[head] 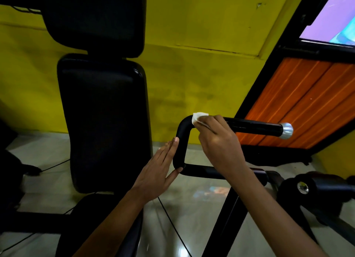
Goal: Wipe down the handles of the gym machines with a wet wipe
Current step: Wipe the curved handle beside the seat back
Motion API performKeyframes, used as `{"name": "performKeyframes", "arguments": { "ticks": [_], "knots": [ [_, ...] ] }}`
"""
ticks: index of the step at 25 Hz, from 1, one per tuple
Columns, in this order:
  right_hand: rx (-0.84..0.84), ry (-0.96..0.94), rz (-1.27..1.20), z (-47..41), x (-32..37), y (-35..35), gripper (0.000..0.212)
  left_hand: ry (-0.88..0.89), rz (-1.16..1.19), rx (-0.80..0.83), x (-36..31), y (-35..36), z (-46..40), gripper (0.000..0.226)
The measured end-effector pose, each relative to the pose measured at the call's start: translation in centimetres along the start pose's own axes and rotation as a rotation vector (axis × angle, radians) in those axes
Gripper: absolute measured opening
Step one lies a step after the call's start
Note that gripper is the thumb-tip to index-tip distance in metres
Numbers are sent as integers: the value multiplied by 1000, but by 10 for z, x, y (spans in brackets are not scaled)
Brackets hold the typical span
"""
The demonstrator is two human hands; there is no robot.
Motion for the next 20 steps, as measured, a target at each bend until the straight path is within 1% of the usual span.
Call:
{"name": "performKeyframes", "arguments": {
  "ticks": [4, 7, 9, 12, 17, 20],
  "knots": [
    [-27, 120, -22, -13, -9, -2, 21, -5, -7, 3, 0, 0, 1, 78],
    [3, 50, -14, -12, 5, 4, 22, -17, -23, 1, 0, 0, 1, 79],
    [7, 40, -21, 0, -7, -4, 26, -5, -16, 0, -1, -1, 1, 78],
    [-17, 175, -9, 19, -54, -24, 24, 0, 0, 14, -1, 1, 1, 76],
    [44, 430, 85, 55, -131, -45, 25, -21, -8, 7, -1, 0, 2, 77],
    [49, 525, 87, 68, -154, -54, 24, -21, -5, 7, 0, 0, 3, 76]
  ]
}}
Point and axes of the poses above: each hand's wrist, its own z-axis away from the middle knuckle, its own y-axis out of the palm, x = y × z, the point moved 10 cm from there along -z, towards the middle knuckle, and after that the axes turned 1 degree about z, right-handed, at the moved point
